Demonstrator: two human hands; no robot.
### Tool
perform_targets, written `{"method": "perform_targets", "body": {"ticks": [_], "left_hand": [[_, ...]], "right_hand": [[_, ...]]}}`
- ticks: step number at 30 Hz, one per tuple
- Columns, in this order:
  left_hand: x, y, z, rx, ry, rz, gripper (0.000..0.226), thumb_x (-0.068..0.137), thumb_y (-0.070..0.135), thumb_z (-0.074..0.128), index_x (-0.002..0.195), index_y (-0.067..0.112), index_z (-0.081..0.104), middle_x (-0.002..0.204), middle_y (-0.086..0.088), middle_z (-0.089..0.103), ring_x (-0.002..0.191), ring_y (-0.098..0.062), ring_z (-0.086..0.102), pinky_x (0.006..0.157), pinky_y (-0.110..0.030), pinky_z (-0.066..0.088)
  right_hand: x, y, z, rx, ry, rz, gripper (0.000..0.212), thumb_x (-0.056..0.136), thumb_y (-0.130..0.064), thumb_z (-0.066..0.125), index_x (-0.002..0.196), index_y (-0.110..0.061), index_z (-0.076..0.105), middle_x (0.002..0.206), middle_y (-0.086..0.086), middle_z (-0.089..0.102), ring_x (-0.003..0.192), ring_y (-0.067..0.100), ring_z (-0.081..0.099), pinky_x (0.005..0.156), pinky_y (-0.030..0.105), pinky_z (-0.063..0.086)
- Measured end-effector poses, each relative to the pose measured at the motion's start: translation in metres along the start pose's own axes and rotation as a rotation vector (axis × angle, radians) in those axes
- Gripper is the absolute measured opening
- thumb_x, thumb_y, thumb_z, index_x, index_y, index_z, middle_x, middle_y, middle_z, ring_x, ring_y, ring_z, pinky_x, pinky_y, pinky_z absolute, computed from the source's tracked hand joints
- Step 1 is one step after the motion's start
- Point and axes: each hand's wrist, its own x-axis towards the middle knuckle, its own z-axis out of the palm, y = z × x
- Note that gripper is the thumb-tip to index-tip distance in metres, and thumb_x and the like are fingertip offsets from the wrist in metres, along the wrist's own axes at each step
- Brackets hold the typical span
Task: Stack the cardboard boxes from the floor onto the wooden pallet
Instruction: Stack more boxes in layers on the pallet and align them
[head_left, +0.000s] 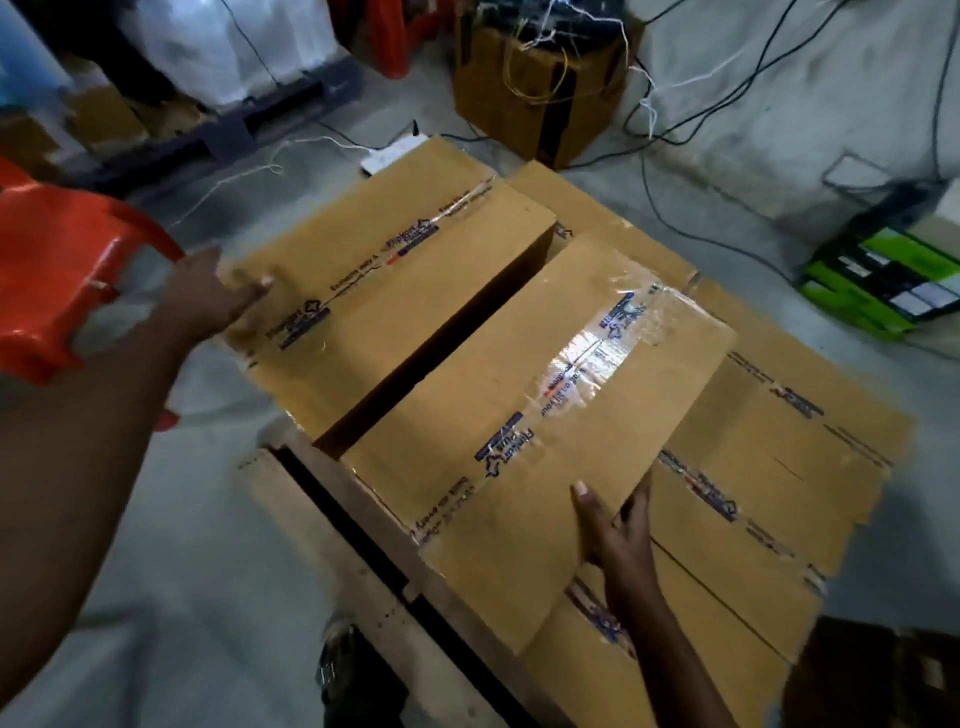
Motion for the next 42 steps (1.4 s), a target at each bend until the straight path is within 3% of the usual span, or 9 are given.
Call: {"method": "perform_targets", "body": {"ticks": [4, 7, 19, 26, 28, 32, 36, 39, 42], "left_hand": [[0.041, -0.034, 0.002, 0.011, -0.196, 0.031, 0.104, 0.079, 0.084, 0.063, 0.156, 0.016, 0.042, 0.155, -0.023, 0.049, 0.136, -0.047, 0.051, 0.115, -0.056, 0.041], [0.056, -0.046, 0.002, -0.069, -0.264, 0.026, 0.109, 0.069, 0.088, 0.069, 0.153, 0.024, 0.040, 0.149, -0.019, 0.050, 0.113, -0.046, 0.062, 0.087, -0.060, 0.060], [0.061, -0.046, 0.011, -0.243, -0.301, 0.009, 0.084, 0.088, 0.047, 0.078, 0.153, 0.016, 0.034, 0.131, -0.012, 0.046, 0.106, -0.039, 0.058, 0.077, -0.060, 0.060], [0.076, -0.037, -0.016, -0.100, -0.486, 0.101, 0.082, 0.075, 0.074, 0.072, 0.116, 0.004, 0.068, 0.116, -0.021, 0.071, 0.110, -0.044, 0.067, 0.091, -0.040, 0.051], [0.072, -0.038, -0.017, -0.092, -0.351, 0.104, 0.088, 0.092, 0.073, 0.059, 0.142, 0.001, 0.055, 0.142, -0.026, 0.059, 0.131, -0.044, 0.056, 0.106, -0.044, 0.046], [0.022, -0.065, 0.014, -0.561, 0.189, -0.262, 0.098, 0.094, 0.069, 0.059, 0.161, 0.005, 0.028, 0.163, -0.017, 0.037, 0.150, -0.033, 0.037, 0.121, -0.034, 0.029], [-0.059, -0.064, 0.077, -1.014, -0.130, -0.679, 0.138, 0.062, 0.101, 0.055, 0.167, 0.029, 0.001, 0.175, -0.003, 0.011, 0.154, -0.037, 0.026, 0.109, -0.077, 0.035], [-0.109, -0.030, 0.105, -1.158, -0.240, -0.515, 0.114, 0.079, 0.084, 0.062, 0.165, 0.040, 0.001, 0.173, -0.003, 0.018, 0.149, -0.040, 0.034, 0.099, -0.075, 0.047], [-0.118, -0.006, 0.120, -1.202, -0.257, -0.473, 0.137, 0.059, 0.090, 0.074, 0.165, 0.039, 0.002, 0.172, -0.005, 0.024, 0.149, -0.037, 0.037, 0.099, -0.070, 0.050]], "right_hand": [[0.005, -0.002, 0.009, 0.008, 0.051, 0.028, 0.080, 0.095, -0.034, 0.076, 0.159, -0.051, 0.030, 0.148, -0.009, 0.058, 0.121, 0.018, 0.065, 0.075, 0.038, 0.063], [0.011, -0.006, 0.023, -0.013, 0.072, 0.030, 0.078, 0.095, -0.031, 0.075, 0.158, -0.049, 0.033, 0.141, -0.016, 0.062, 0.119, 0.017, 0.067, 0.068, 0.035, 0.064], [0.015, -0.012, 0.040, -0.003, 0.020, 0.083, 0.079, 0.097, -0.033, 0.074, 0.160, -0.051, 0.029, 0.149, -0.008, 0.057, 0.127, 0.028, 0.063, 0.077, 0.050, 0.065], [-0.012, 0.005, 0.069, -0.213, 0.231, -0.110, 0.093, 0.096, -0.070, 0.062, 0.167, -0.036, 0.012, 0.169, -0.002, 0.037, 0.150, 0.014, 0.042, 0.122, 0.047, 0.038], [-0.033, 0.018, 0.083, -0.207, 0.295, -0.063, 0.108, 0.092, -0.077, 0.060, 0.169, -0.031, 0.000, 0.174, 0.004, 0.023, 0.155, 0.017, 0.032, 0.128, 0.048, 0.029], [-0.093, 0.050, 0.115, -0.145, 0.244, -0.023, 0.110, 0.088, -0.073, 0.067, 0.167, -0.037, 0.000, 0.172, 0.003, 0.028, 0.153, 0.021, 0.037, 0.124, 0.049, 0.034], [-0.121, 0.062, 0.130, -0.336, 0.240, -0.124, 0.123, 0.079, -0.072, 0.076, 0.167, -0.039, -0.004, 0.171, -0.010, 0.022, 0.151, 0.018, 0.038, 0.123, 0.047, 0.038], [-0.122, 0.064, 0.124, -0.498, 0.188, -0.224, 0.145, 0.065, -0.079, 0.084, 0.169, -0.030, -0.004, 0.175, -0.008, 0.008, 0.159, 0.019, 0.022, 0.123, 0.053, 0.036], [-0.119, 0.063, 0.122, -0.616, 0.124, -0.190, 0.134, 0.070, -0.065, 0.089, 0.170, -0.037, 0.004, 0.175, 0.006, 0.012, 0.156, 0.027, 0.024, 0.115, 0.050, 0.042]]}}
